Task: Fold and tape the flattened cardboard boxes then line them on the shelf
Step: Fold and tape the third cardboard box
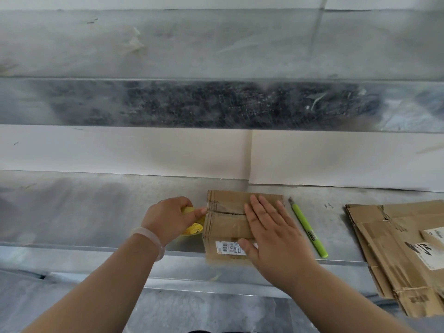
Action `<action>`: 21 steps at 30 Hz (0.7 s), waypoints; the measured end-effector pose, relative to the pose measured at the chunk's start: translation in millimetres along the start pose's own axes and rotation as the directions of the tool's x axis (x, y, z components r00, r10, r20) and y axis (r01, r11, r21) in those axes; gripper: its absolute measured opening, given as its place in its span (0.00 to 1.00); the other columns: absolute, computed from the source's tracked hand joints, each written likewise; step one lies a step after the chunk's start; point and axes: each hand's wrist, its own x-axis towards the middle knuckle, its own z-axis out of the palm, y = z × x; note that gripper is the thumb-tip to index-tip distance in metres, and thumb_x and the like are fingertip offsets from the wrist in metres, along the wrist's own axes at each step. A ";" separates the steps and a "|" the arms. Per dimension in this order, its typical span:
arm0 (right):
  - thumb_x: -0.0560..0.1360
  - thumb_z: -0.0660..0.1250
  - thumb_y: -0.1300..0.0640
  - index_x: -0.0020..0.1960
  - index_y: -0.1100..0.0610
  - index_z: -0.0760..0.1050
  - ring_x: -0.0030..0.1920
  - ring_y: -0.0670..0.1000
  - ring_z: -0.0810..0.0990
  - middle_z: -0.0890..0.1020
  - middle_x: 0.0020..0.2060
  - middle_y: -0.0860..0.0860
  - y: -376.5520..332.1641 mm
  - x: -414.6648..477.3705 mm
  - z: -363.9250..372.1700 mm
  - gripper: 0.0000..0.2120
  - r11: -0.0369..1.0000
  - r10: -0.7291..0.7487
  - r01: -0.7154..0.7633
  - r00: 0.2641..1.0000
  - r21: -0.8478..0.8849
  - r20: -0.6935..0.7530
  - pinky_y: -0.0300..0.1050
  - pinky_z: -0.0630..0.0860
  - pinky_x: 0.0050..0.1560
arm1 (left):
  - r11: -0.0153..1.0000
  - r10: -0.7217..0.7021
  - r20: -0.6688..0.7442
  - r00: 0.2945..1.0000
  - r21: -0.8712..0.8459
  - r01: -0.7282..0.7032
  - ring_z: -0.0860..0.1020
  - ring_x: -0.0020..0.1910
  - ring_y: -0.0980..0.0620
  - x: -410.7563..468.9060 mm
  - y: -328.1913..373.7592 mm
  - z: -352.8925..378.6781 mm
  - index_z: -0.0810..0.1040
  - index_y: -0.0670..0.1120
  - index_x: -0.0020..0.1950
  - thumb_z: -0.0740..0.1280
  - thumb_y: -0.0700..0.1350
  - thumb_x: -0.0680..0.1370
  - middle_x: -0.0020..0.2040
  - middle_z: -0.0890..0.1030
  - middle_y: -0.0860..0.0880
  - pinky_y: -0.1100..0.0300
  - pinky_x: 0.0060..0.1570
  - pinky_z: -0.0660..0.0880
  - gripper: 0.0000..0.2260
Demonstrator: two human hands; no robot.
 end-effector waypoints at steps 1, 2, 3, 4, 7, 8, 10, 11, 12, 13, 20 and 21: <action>0.76 0.53 0.39 0.71 0.60 0.70 0.72 0.53 0.70 0.71 0.71 0.55 -1.0 0.5 1.0 0.33 1.000 -0.008 0.008 1.000 -0.005 -0.001 0.53 0.57 0.69 | 1.000 0.001 -0.003 1.000 0.006 -0.001 0.77 0.36 0.55 -0.4 -0.2 0.0 0.76 0.52 0.39 0.52 0.76 0.63 0.34 0.79 0.55 0.58 0.40 0.77 0.30; 0.76 0.53 0.40 0.72 0.59 0.70 0.72 0.53 0.69 0.71 0.72 0.55 -1.9 1.2 0.5 0.32 1.000 -0.028 0.028 1.000 -0.006 0.003 0.53 0.57 0.69 | 1.000 0.003 -0.006 1.000 0.011 -0.002 0.77 0.36 0.55 -0.6 -0.5 0.4 0.76 0.52 0.39 0.52 0.76 0.63 0.34 0.79 0.55 0.58 0.41 0.77 0.30; 0.76 0.53 0.41 0.72 0.58 0.69 0.72 0.52 0.69 0.71 0.72 0.54 -3.2 2.1 0.3 0.31 0.998 -0.062 0.062 0.998 -0.011 -0.002 0.52 0.57 0.69 | 1.000 0.006 -0.009 1.000 0.015 -0.006 0.77 0.36 0.55 -1.2 0.0 0.5 0.76 0.53 0.39 0.51 0.77 0.62 0.34 0.79 0.55 0.58 0.41 0.77 0.31; 0.76 0.53 0.43 0.72 0.57 0.70 0.72 0.52 0.70 0.71 0.72 0.53 -4.8 3.3 0.0 0.30 0.995 -0.097 0.097 0.995 -0.016 -0.010 0.52 0.57 0.69 | 1.000 0.007 -0.011 1.000 0.020 -0.007 0.77 0.35 0.55 -1.5 0.5 0.8 0.76 0.53 0.39 0.51 0.77 0.62 0.34 0.79 0.55 0.58 0.41 0.77 0.31; 0.75 0.55 0.42 0.70 0.55 0.72 0.70 0.50 0.72 0.73 0.70 0.51 -9.2 8.8 -2.5 0.29 0.993 -0.121 0.120 0.993 -0.016 -0.016 0.50 0.58 0.68 | 1.000 0.005 -0.021 1.000 0.029 -0.004 0.77 0.35 0.56 -1.9 1.1 1.9 0.76 0.52 0.39 0.50 0.77 0.62 0.34 0.79 0.55 0.58 0.40 0.77 0.32; 0.75 0.55 0.41 0.70 0.55 0.73 0.69 0.50 0.73 0.74 0.69 0.50 -9.2 10.5 -3.6 0.29 0.994 -0.113 0.113 0.994 -0.013 -0.008 0.49 0.59 0.67 | 1.000 -0.001 -0.017 1.000 0.031 0.001 0.77 0.35 0.56 -1.9 0.5 2.1 0.76 0.52 0.39 0.49 0.78 0.62 0.34 0.79 0.55 0.58 0.40 0.77 0.32; 0.75 0.56 0.40 0.70 0.54 0.73 0.70 0.49 0.72 0.74 0.70 0.50 -6.8 11.4 -4.3 0.30 0.994 -0.111 0.111 0.994 -0.008 0.011 0.48 0.58 0.68 | 0.999 -0.001 0.002 1.000 0.032 0.001 0.77 0.35 0.55 -1.6 -0.6 2.2 0.76 0.52 0.39 0.49 0.78 0.63 0.34 0.79 0.55 0.58 0.40 0.77 0.32; 0.75 0.56 0.39 0.70 0.54 0.72 0.70 0.49 0.71 0.73 0.70 0.49 -5.5 10.9 -4.2 0.30 0.993 -0.118 0.118 0.993 -0.007 0.019 0.48 0.58 0.68 | 1.000 0.011 0.014 1.000 0.016 -0.011 0.77 0.35 0.55 -1.8 -1.1 1.8 0.76 0.52 0.40 0.50 0.77 0.64 0.34 0.79 0.55 0.60 0.39 0.76 0.31; 0.75 0.55 0.39 0.71 0.54 0.71 0.71 0.49 0.70 0.72 0.71 0.49 -4.6 9.8 -3.6 0.30 0.992 -0.125 0.125 0.992 -0.010 0.024 0.48 0.58 0.69 | 0.999 0.027 0.032 0.999 -0.018 -0.026 0.77 0.36 0.55 -2.4 -2.0 1.0 0.76 0.53 0.41 0.51 0.76 0.65 0.36 0.79 0.55 0.61 0.39 0.75 0.30; 0.75 0.55 0.38 0.72 0.54 0.71 0.71 0.49 0.70 0.71 0.72 0.49 -3.7 8.9 -2.8 0.31 0.991 -0.129 0.130 0.991 -0.016 0.025 0.48 0.58 0.69 | 0.996 0.047 0.052 0.998 -0.076 -0.043 0.77 0.38 0.55 -3.8 -3.2 -0.5 0.77 0.54 0.43 0.52 0.74 0.67 0.38 0.79 0.55 0.62 0.39 0.74 0.27; 0.76 0.55 0.40 0.73 0.54 0.69 0.72 0.50 0.69 0.70 0.72 0.50 0.0 9.2 -0.9 0.30 0.988 -0.147 0.148 0.989 -0.037 0.028 0.49 0.58 0.71 | 0.902 0.203 0.109 0.973 -0.408 -0.142 0.78 0.50 0.54 -5.7 -31.4 -10.6 0.77 0.64 0.52 0.70 0.50 0.76 0.52 0.78 0.59 0.67 0.45 0.76 0.10; 0.76 0.55 0.40 0.73 0.55 0.69 0.72 0.50 0.69 0.70 0.73 0.50 0.4 9.0 -0.8 0.30 0.988 -0.149 0.150 0.988 -0.039 0.025 0.49 0.58 0.71 | 0.916 0.227 0.105 0.968 -0.361 -0.176 0.77 0.50 0.56 -2.8 -31.7 -13.3 0.77 0.65 0.52 0.71 0.50 0.75 0.51 0.77 0.61 0.68 0.47 0.74 0.10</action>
